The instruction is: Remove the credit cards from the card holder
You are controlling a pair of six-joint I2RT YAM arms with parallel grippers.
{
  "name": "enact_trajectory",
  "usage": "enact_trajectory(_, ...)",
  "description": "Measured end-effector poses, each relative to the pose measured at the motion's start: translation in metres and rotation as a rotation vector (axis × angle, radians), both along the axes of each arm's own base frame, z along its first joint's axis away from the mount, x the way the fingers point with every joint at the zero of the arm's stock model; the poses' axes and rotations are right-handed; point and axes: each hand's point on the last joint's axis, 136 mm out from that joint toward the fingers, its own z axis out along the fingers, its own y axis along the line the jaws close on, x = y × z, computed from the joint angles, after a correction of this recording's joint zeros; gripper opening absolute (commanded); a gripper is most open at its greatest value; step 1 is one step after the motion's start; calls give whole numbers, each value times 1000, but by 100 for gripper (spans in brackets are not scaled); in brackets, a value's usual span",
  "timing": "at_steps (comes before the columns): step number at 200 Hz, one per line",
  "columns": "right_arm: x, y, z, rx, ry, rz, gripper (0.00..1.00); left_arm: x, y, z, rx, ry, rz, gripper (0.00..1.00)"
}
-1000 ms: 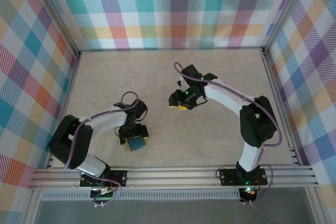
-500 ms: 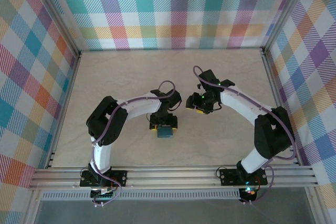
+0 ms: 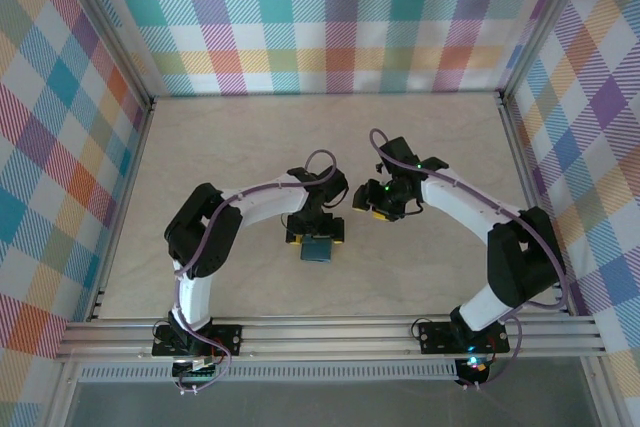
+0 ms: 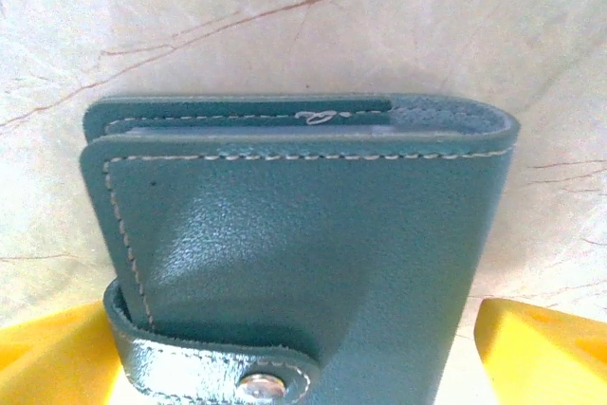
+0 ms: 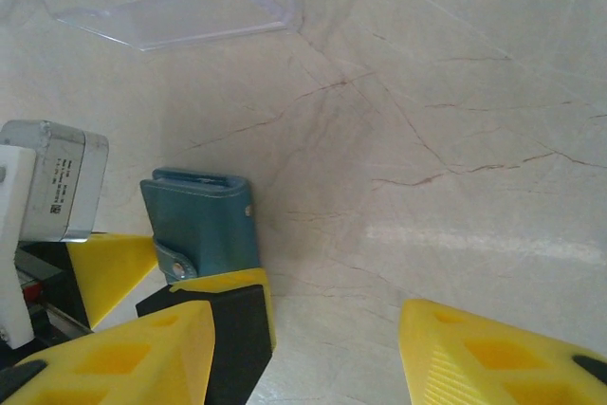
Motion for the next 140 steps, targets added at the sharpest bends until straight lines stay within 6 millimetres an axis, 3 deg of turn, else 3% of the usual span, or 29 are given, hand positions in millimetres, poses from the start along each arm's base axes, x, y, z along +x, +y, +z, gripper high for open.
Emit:
enact_trajectory(40, 1, 6, 7, 40, -16, 12, 55, 6, -3, 19, -32, -50, -3, 94)
enact_trajectory(83, -5, 17, 3, 100, -6, 44, 55, 13, -1, 42, -81, -100, 9, 90)
enact_trajectory(102, -9, 24, 2, 132, -3, 64, 52, 13, 7, 48, -95, -112, 28, 87)
enact_trajectory(140, -14, 51, -4, 215, 19, 124, 49, 13, 33, 48, -122, -110, 86, 71)
